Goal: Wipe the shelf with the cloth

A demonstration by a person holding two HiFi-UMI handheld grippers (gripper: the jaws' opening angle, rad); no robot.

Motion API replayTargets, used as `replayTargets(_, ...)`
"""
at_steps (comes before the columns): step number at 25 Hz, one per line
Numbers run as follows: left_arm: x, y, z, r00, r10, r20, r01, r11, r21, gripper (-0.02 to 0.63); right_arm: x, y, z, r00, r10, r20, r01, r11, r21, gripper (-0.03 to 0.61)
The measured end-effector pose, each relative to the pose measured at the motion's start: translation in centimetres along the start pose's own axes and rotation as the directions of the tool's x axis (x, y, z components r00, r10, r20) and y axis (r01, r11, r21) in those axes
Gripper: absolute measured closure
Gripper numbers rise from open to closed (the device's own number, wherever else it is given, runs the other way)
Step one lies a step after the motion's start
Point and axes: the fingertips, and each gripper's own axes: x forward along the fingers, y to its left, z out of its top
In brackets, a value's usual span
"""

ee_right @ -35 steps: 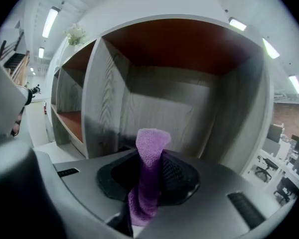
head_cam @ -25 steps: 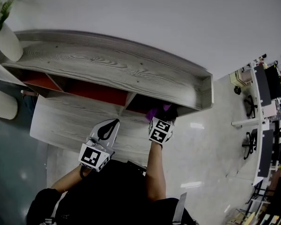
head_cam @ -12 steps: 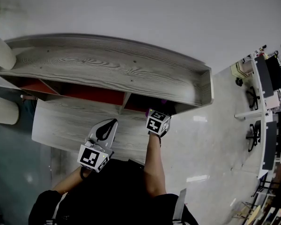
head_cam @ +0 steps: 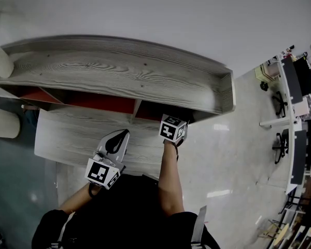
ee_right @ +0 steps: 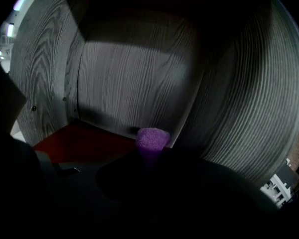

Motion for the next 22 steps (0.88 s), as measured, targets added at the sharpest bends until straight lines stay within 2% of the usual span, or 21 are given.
replayTargets(9, 0.0, 0.1, -0.1, 1.0, 0.008, 0.009, -0.008, 1.0, -0.013, 0.609, 0.5, 0.3, 0.2, 0.999, 0.024, -0.031, -0.025, 0.999, -0.031, 0.502)
replayTargets(22, -0.3, 0.3, -0.2, 0.999, 0.052, 0.015, -0.051, 0.998, -0.041, 0.61, 2.0, 3.2, 2.2, 0.986, 0.163, -0.026, -0.165, 0.979, -0.118, 0.502)
